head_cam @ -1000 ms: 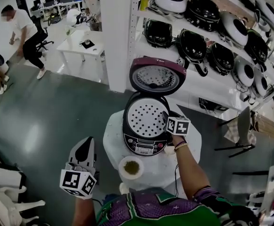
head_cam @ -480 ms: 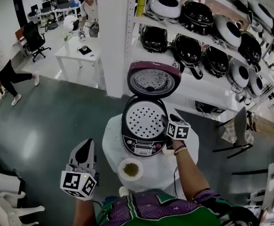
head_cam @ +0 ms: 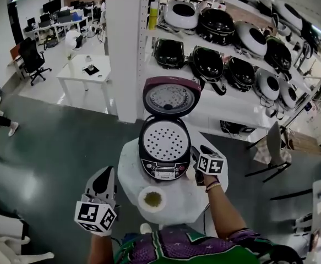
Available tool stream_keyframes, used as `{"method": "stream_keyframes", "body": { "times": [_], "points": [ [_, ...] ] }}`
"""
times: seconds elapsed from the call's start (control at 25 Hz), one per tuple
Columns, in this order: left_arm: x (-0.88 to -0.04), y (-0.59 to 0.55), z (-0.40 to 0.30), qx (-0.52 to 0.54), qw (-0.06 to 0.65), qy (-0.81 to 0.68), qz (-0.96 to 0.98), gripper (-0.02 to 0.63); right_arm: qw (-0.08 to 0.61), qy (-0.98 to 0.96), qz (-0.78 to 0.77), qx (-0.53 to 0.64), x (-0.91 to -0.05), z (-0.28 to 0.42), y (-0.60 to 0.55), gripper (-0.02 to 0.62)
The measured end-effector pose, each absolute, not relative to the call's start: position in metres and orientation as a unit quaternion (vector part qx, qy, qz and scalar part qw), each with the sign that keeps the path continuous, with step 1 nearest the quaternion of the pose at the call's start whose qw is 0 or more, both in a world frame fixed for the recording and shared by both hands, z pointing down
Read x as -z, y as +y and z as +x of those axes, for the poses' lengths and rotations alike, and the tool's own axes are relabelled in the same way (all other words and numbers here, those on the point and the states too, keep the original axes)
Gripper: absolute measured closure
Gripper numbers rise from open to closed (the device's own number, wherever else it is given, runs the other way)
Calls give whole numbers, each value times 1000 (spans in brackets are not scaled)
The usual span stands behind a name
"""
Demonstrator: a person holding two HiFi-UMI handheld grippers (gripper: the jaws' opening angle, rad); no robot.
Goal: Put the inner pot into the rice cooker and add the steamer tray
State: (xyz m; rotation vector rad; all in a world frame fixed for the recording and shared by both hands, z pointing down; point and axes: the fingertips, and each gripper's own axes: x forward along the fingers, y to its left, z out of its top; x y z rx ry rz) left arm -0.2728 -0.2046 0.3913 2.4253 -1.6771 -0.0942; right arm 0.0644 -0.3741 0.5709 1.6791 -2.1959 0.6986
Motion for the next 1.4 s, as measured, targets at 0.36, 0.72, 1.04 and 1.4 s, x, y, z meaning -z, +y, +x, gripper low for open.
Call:
{"method": "stream_keyframes", "body": {
  "times": [0.36,0.72,1.04,1.4],
  "points": [
    [-402,-176,-245,13,93,-519,850,584,134,-754,600,-231,-568,82,-301,387],
    [-402,-152,-233,5,92,-519,850,583,108,-767,605,-187,-531,88,-253,390],
    [-387,-122,-195,8,75,-533,843,584,80,-782,596,-167,-499,125,-197,390],
    [-389,-53,-78,4,82,-495,865,583,64,-784,599,-147,-477,216,-99,407]
  ]
}}
